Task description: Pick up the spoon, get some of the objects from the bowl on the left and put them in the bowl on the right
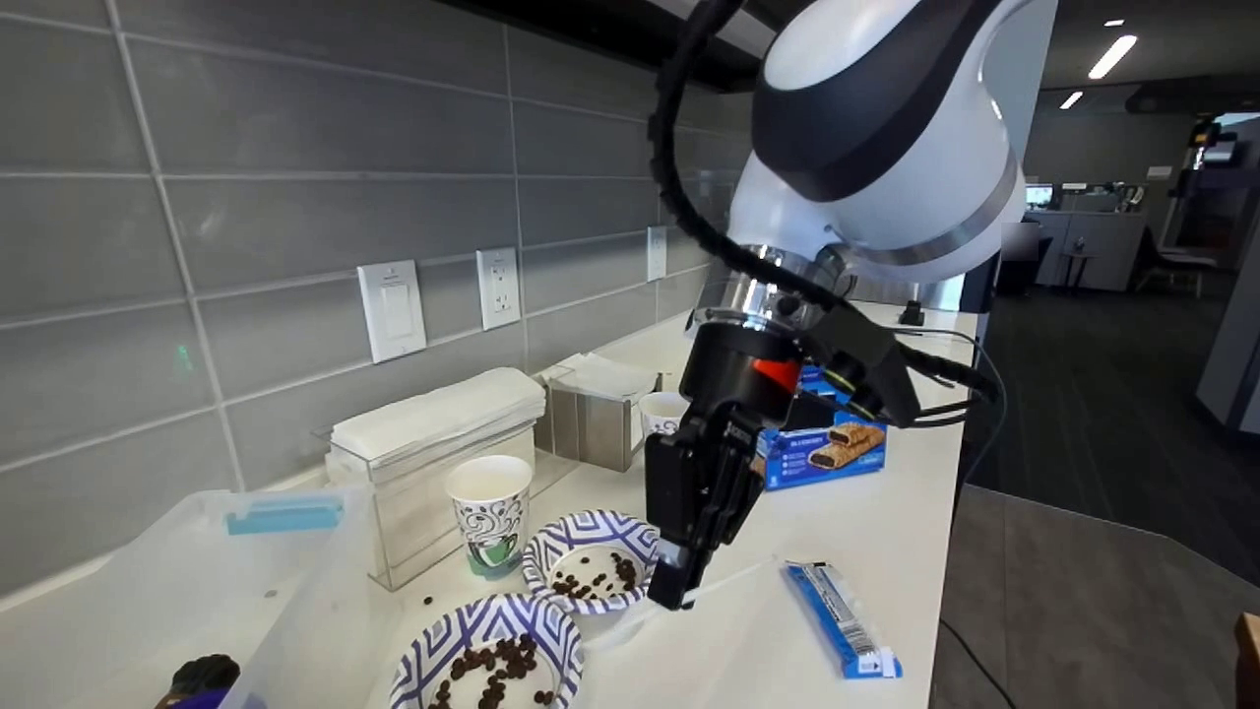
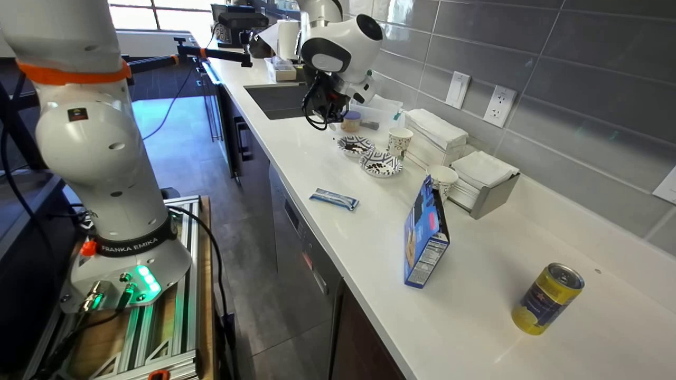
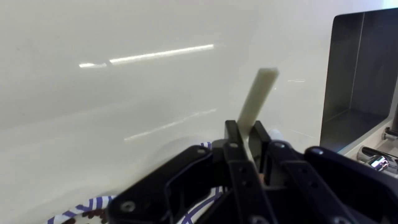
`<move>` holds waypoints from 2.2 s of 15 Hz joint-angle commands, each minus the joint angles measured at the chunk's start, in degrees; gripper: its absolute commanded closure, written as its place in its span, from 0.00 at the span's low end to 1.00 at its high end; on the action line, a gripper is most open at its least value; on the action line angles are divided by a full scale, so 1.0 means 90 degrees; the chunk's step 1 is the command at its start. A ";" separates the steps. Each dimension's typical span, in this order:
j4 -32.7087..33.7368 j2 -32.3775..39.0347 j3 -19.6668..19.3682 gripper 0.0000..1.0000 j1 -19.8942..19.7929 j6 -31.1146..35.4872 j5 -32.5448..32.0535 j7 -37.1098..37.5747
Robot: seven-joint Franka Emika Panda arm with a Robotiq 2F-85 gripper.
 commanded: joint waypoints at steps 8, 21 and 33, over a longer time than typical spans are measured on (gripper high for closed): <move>0.1284 0.1706 0.0425 0.97 -0.0266 0.0091 0.0828 0.0511; 0.1992 0.2578 0.0443 0.97 -0.0334 0.0082 0.1723 0.1026; 0.2085 0.2862 0.0387 0.97 -0.0405 -0.0064 0.2669 0.1124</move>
